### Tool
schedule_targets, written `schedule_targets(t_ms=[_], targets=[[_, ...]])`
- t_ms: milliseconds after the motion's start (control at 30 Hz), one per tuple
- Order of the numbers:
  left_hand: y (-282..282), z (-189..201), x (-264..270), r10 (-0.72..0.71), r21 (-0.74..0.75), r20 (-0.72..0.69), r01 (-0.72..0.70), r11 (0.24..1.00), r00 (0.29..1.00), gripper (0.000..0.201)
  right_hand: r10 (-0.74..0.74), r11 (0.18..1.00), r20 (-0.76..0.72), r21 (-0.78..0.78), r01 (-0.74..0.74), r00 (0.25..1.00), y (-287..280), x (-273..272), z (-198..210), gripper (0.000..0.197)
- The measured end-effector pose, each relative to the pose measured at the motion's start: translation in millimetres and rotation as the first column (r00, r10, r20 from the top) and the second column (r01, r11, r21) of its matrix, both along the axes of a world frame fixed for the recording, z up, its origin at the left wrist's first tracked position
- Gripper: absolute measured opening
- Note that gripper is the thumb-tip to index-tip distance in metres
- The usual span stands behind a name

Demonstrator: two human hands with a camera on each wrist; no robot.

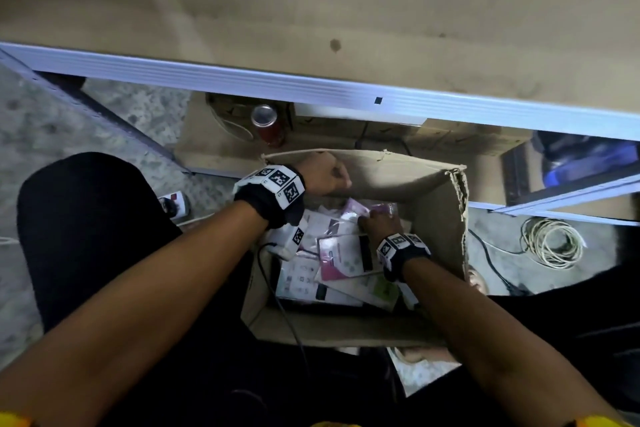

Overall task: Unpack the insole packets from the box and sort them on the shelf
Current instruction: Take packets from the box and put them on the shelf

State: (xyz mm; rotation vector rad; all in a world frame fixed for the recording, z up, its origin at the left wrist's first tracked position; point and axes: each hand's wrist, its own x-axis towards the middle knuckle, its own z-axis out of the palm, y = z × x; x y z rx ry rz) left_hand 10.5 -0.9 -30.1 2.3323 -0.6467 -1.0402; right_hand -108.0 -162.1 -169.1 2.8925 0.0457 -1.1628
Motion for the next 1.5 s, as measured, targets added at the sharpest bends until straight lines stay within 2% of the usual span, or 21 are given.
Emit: schedule_targets(t_ms=[133,267,400,533,833,967,1133,1200,1333,1500], targets=[[-3,-4,-2,-0.021,0.016,0.001,0.021,1.000,1.000,0.023,-0.002,1.000,0.013,-0.007,0.002,1.000,0,-6,1,0.032],[-2,-6,-5,-0.004,0.015,-0.007,0.004,1.000,1.000,0.023,-0.019,0.988,-0.096,0.152,0.033,0.995,-6,-7,4,0.024],[3,-8,-10,0.014,0.027,-0.003,-0.014,1.000,1.000,0.023,0.014,0.989,-0.113,0.148,0.003,0.994,0,-17,4,0.036],[8,-9,-14,0.020,0.008,0.013,-0.020,1.000,1.000,0.021,-0.037,0.988,-0.112,0.143,0.053,0.993,4,-31,-2,0.050],[16,-5,-22,-0.013,0.010,0.064,0.012,1.000,0.998,0.023,-0.104,0.979,-0.140,0.160,0.126,0.985,7,-41,12,0.050],[16,-3,-26,-0.018,0.027,0.054,0.017,0.999,0.998,0.023,-0.097,0.968,-0.122,0.218,0.122,0.988,8,-34,30,0.037],[14,2,-34,-0.018,0.062,0.057,0.014,0.998,0.998,0.021,0.017,0.973,-0.022,0.230,-0.011,1.000,8,-21,70,0.020],[11,2,-37,0.057,0.066,0.106,-0.064,0.996,0.993,0.016,0.025,0.983,0.038,0.179,-0.031,0.999,6,-11,90,0.022],[12,12,-39,0.223,0.057,0.284,-0.249,0.967,0.932,0.020,-0.059,0.991,0.108,0.127,0.045,0.992,-10,9,132,0.025],[21,17,-42,0.173,0.142,0.348,-0.234,0.962,0.922,0.030,-0.096,0.984,0.258,0.169,0.053,0.961,-24,25,173,0.030]])
